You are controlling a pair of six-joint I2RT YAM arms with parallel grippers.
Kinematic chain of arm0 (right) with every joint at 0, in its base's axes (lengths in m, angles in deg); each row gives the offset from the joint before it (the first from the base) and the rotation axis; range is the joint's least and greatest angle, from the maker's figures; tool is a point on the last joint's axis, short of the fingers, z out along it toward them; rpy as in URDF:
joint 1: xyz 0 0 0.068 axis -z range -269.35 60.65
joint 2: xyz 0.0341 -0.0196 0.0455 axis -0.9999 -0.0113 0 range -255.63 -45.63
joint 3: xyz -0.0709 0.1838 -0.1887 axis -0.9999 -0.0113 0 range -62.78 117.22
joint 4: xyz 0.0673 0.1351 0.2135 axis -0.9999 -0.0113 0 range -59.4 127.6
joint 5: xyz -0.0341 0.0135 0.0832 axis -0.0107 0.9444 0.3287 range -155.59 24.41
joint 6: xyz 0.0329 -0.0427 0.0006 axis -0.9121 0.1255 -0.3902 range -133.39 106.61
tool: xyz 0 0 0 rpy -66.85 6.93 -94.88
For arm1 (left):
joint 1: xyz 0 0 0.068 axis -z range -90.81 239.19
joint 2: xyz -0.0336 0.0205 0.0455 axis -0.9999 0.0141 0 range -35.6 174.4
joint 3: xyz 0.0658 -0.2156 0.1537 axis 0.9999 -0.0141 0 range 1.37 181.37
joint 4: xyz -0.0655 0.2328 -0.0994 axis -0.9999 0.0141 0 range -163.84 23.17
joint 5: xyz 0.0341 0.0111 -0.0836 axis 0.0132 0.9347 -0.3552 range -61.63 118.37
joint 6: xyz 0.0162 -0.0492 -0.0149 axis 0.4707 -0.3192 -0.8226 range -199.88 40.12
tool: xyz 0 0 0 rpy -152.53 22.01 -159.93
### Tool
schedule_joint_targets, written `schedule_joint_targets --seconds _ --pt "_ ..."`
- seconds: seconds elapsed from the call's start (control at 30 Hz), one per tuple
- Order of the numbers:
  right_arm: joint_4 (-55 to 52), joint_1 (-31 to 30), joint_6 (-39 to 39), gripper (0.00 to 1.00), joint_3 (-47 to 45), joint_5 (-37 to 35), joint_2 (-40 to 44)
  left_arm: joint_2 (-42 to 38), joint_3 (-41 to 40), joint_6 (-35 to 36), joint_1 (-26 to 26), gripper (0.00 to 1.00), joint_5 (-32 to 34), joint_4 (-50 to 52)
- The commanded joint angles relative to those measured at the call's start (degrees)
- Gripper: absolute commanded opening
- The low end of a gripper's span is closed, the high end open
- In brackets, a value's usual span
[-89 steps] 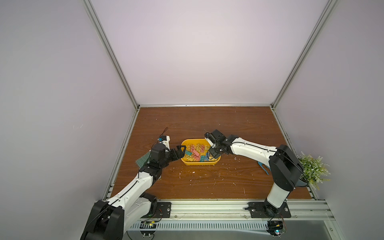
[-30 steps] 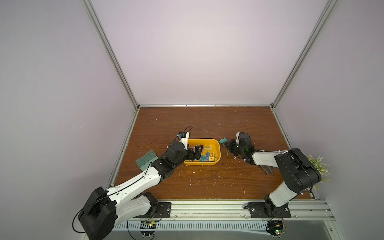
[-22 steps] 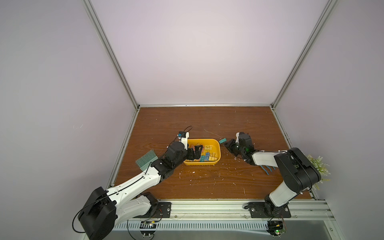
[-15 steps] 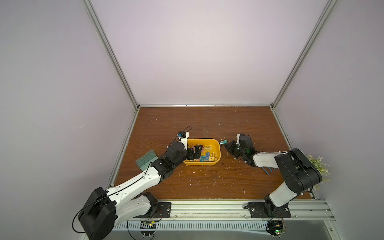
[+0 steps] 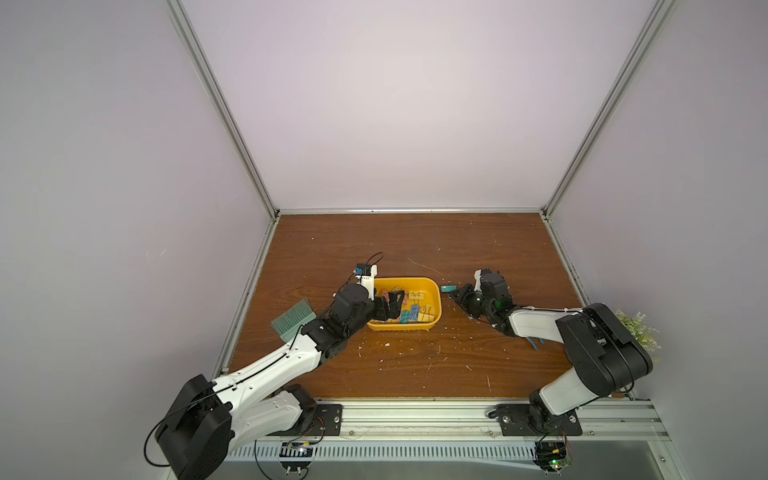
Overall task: Take out the binder clips from the storage box
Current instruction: Place the binder clip at the center of the board.
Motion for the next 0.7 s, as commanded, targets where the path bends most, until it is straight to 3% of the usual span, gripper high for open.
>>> schedule_joint_targets --seconds 0.0,0.27,0.37,0.47,0.67 --pt "-2.37 0.17 2.64 0.23 0.37 1.19 2.07 -1.11 -0.75 -0.04 0.42 1.0 0.6 -0.73" --pt "-12.41 0.15 11.49 0.33 1.23 2.3 7.22 -2.44 -0.52 1.57 0.42 1.0 0.63 -0.21" --pt "-18.38 0.17 15.8 0.33 0.72 -1.08 12.12 -2.96 -0.58 2.81 0.45 1.0 0.94 0.13" --pt "-19.94 -0.24 19.04 0.32 0.65 0.5 17.3 -3.05 -0.9 3.24 0.42 1.0 3.54 0.49" --pt "-24.2 -6.52 28.72 0.31 5.42 -0.17 20.71 -4.67 -3.33 3.47 -0.17 1.0 5.53 -2.87"
